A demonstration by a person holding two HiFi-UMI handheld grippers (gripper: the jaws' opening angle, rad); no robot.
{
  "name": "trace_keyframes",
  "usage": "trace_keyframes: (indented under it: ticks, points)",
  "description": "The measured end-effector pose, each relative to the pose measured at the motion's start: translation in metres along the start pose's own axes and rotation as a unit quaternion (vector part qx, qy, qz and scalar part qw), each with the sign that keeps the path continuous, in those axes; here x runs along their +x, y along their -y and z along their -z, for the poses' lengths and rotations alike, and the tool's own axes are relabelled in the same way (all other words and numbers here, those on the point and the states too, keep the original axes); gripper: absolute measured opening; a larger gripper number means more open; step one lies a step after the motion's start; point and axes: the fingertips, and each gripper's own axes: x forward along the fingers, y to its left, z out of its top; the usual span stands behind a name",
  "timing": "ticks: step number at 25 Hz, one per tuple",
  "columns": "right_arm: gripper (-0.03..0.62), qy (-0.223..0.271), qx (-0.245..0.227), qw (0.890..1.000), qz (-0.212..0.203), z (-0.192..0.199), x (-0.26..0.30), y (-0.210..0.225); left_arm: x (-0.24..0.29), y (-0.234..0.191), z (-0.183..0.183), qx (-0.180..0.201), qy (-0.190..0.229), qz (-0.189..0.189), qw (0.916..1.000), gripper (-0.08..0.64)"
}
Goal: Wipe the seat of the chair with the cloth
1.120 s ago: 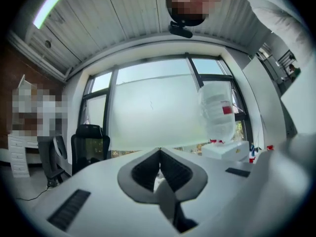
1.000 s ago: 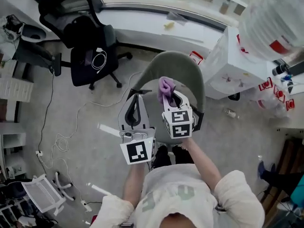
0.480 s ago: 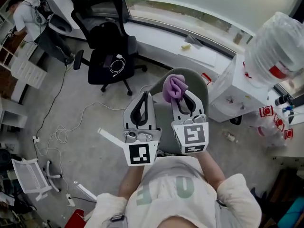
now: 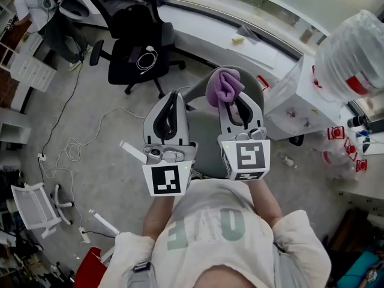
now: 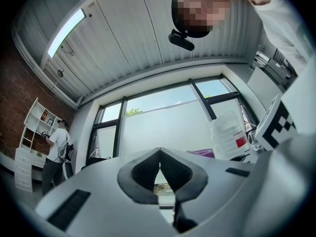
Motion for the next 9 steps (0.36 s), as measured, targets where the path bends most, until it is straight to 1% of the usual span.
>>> trace_keyframes:
  ticks: [3, 9]
  points:
    - [0.083, 0.003, 0.004, 1.0, 0.007, -0.004, 0.002, 0.003, 0.002, -0.001, -0.003, -0.002, 0.005, -0.002, 1.0, 0.012]
    - [0.083, 0.016, -0.004, 1.0, -0.003, -0.013, 0.002, 0.001, 0.003, -0.003, -0.007, -0.003, 0.009, -0.005, 0.9999, 0.012]
